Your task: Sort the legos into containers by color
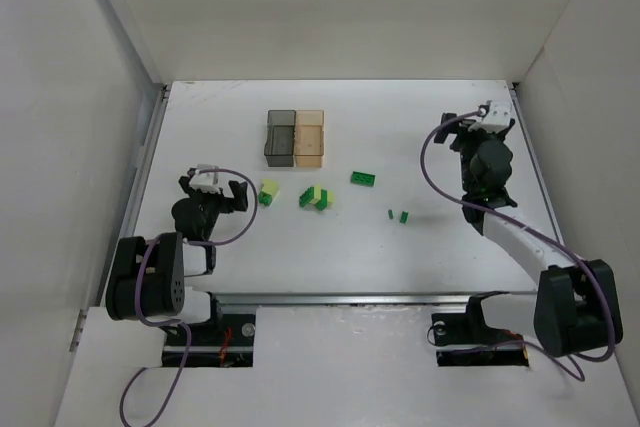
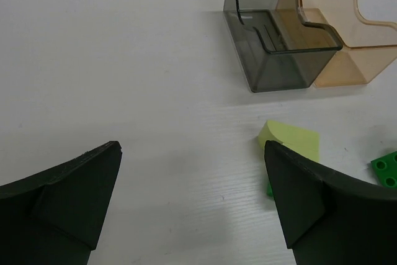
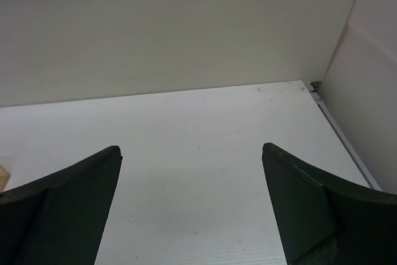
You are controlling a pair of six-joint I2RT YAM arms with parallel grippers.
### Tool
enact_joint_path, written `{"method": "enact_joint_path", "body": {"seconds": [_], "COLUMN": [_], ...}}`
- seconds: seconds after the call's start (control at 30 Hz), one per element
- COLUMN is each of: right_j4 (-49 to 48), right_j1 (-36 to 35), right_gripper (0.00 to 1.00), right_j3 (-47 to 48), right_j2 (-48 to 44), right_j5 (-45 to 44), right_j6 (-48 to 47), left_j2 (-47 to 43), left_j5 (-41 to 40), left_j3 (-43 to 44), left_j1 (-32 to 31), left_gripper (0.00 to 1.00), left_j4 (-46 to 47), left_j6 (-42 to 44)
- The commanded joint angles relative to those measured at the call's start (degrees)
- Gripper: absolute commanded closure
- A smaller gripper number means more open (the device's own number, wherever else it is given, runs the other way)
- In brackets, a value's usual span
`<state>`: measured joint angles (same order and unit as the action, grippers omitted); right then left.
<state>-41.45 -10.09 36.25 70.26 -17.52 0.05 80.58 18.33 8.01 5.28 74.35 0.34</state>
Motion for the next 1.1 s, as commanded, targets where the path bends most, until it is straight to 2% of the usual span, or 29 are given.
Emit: {"method": "enact_joint_path", "body": {"seconds": [0.0, 0.07, 0.17, 0.23, 0.3, 0.37, 0.4, 0.43, 0.47, 0.5, 0.53, 0.57, 0.6, 0.63, 0.67, 0.7, 0.77, 0.83, 0.9, 0.93, 1.07], "right_j4": [7.16, 10.23, 17.88, 24.73, 28.34, 30.20, 30.20, 30.20, 30.20, 30.20, 30.20, 34.12, 39.20, 45.69, 55.50, 58.12, 62.61, 70.08, 70.98, 71.51, 78.43], "right_j1": [0.42, -0.37, -2.38, -3.88, -6.52, -8.54, -10.98, -12.40, -13.63, -14.95, -14.96, -14.96, -14.18, -12.17, -11.54, -11.53, -11.53, -12.06, -12.06, -12.67, -12.68], "right_gripper": [0.00, 0.00, 0.00, 0.00, 0.00, 0.00, 0.00, 0.00, 0.00, 0.00, 0.00, 0.00, 0.00, 0.00, 0.00, 0.00, 0.00, 0.08, 0.11, 0.11, 0.11], "right_j3": [3.91, 7.50, 12.76, 16.29, 21.03, 22.63, 23.33, 23.95, 24.74, 25.88, 28.85, 30.70, 33.07, 38.84, 41.16, 42.75, 45.73, 48.11, 48.65, 49.17, 52.86], "right_j2": [-1.88, -1.88, 2.76, 6.20, 6.91, 7.52, 7.52, 7.52, 8.31, 9.01, 9.89, 11.38, 12.26, 13.40, 16.72, 18.84, 23.76, 31.23, 34.23, 34.94, 40.21], "right_j5": [5.55, 10.82, 17.93, 17.96, 15.51, 11.75, 9.19, 6.30, 2.96, -2.99, -5.22, -5.25, -2.46, 12.01, 18.07, 21.27, 21.82, 21.82, 27.78, 30.76, 34.47], "right_j6": [-5.40, -8.65, -15.77, -17.54, -18.16, -23.23, -26.04, -31.64, -33.70, -34.76, -34.77, -31.90, -31.87, -31.87, -34.05, -34.07, -35.55, -38.10, -38.81, -39.42, -40.75], "left_j2": [0.02, 0.02, -0.51, -1.03, -2.78, -6.98, -10.84, -18.97, -21.23, -22.29, -23.00, -23.53, -23.53, -23.01, -21.96, -21.17, -19.41, -16.43, -15.19, -15.19, -15.18], "left_j5": [2.23, 2.24, -1.72, -0.58, -1.09, 0.99, 3.36, 5.99, 15.42, 18.38, 18.41, 16.76, 10.82, 7.81, 4.91, -0.87, -7.22, -12.93, -15.24, -15.77, -11.58], "left_j3": [-0.28, -0.28, -1.07, -1.07, -1.68, -2.30, -0.64, 7.38, 12.68, 17.43, 21.31, 27.09, 29.58, 31.69, 35.37, 36.89, 40.14, 45.67, 47.36, 47.36, 46.04], "left_j1": [0.26, 0.26, -2.47, -2.47, -2.47, -2.47, -2.47, -2.47, -3.16, -3.17, -3.17, -3.17, -3.69, -3.70, -3.70, -3.70, -3.70, -3.70, -3.70, -4.39, -4.93], "left_gripper": [0.01, 0.01, 0.01, 0.01, 0.01, 0.01, 0.01, 0.01, 0.01, 0.01, 0.01, 0.01, 0.01, 0.01, 0.01, 0.01, 0.01, 0.01, 0.01, 0.01, 0.01], "left_j4": [16.54, 16.53, 18.20, 18.46, 18.38, 17.61, 3.58, -7.61, -18.77, -27.50, -36.29, -38.38, -40.05, -42.59, -43.92, -45.24, -50.24, -55.77, -60.80, -63.07, -68.18], "left_j6": [1.16, 1.16, 3.35, 3.35, 3.35, 2.21, 4.73, 8.94, 16.98, 23.59, 27.31, 28.04, 28.83, 29.71, 32.07, 32.70, 31.66, 29.20, 27.96, 30.05, 34.38]}}
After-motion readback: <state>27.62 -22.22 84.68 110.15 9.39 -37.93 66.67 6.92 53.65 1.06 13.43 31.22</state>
